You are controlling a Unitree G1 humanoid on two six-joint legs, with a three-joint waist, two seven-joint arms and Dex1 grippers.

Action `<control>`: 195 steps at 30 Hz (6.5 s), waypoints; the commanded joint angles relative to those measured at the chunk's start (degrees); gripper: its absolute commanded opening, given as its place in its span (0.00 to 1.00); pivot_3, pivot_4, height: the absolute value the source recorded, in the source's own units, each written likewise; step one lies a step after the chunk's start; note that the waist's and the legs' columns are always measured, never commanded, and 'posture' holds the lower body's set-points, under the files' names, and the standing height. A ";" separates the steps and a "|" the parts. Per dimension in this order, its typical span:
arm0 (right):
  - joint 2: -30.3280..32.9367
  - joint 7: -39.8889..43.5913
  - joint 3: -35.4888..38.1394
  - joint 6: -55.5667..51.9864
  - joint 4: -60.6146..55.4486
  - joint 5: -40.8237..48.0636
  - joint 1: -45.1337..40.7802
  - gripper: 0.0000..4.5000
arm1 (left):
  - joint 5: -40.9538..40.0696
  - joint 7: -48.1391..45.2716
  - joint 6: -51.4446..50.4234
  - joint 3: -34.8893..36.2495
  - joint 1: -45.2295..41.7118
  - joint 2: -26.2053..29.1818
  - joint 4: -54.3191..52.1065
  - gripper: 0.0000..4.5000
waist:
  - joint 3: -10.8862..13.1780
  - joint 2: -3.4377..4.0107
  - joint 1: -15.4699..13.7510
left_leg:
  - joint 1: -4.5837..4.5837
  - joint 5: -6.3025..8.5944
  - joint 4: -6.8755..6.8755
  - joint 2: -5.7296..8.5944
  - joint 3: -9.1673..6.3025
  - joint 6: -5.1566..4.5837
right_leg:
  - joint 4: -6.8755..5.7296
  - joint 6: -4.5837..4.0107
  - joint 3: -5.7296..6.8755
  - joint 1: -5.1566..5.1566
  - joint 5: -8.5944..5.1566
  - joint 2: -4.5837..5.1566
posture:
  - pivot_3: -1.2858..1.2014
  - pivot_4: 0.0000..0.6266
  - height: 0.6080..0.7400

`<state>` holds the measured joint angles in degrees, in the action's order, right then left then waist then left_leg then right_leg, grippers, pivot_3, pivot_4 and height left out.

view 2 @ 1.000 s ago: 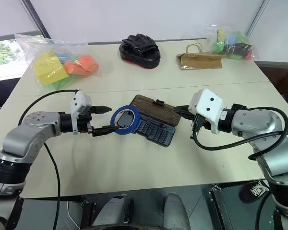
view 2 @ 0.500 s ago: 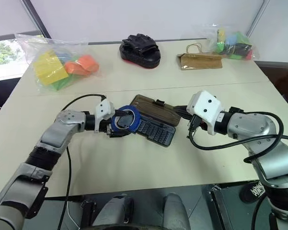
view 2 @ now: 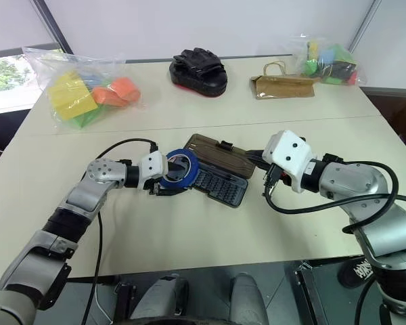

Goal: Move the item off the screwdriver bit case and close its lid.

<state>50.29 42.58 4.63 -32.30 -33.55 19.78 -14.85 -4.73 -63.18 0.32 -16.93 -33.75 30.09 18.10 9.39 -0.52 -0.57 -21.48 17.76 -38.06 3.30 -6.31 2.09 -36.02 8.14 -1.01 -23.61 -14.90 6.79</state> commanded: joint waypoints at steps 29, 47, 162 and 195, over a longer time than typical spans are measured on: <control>-2.71 1.97 -4.14 3.13 2.46 -1.38 -3.86 0.00 | 0.31 39.11 -34.93 29.91 16.30 2.75 -23.95 0.11 | 0.00 -0.01 0.58 | 0.02 -0.08 0.00 -0.03 -0.19 0.14 | -0.10 0.00 -0.01 -0.08 0.00 -0.02 | 0.52 0.24 1.00; -4.71 4.39 -6.62 6.11 7.03 -2.96 -6.87 0.00 | 0.18 48.02 -41.02 37.27 26.95 1.40 -20.42 0.47 | -0.06 0.09 -0.05 | 0.06 -0.13 0.02 -0.03 -0.19 0.25 | -0.10 0.00 -0.04 -0.08 0.00 0.02 | 0.52 0.24 1.00; -5.43 14.82 -29.21 1.16 35.96 -16.24 -28.95 0.01 | -19.42 21.77 -35.73 18.26 4.14 -0.05 -27.11 0.00 | -0.07 -0.18 1.73 | -0.51 -0.28 0.03 -0.02 0.04 0.51 | -0.21 -0.01 -0.08 -0.77 0.02 0.00 | 0.52 0.24 1.00; -14.27 20.19 -36.02 65.65 88.23 -43.94 -49.28 0.01 | -21.15 22.52 -37.35 19.09 7.90 0.81 -32.14 0.00 | -0.07 -0.16 2.05 | -0.66 -0.39 -0.07 0.01 -0.12 0.71 | -0.24 -0.02 -0.05 -0.86 0.03 0.03 | 0.52 0.24 1.00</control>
<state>35.83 63.34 -31.47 33.53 53.28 -22.36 -63.58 -24.49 -39.73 -36.97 1.07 -25.84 30.08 -11.66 9.31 -0.68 1.48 -22.14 17.36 -38.14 3.31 -6.43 2.80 -36.26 8.12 -1.06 -24.46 -14.88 6.82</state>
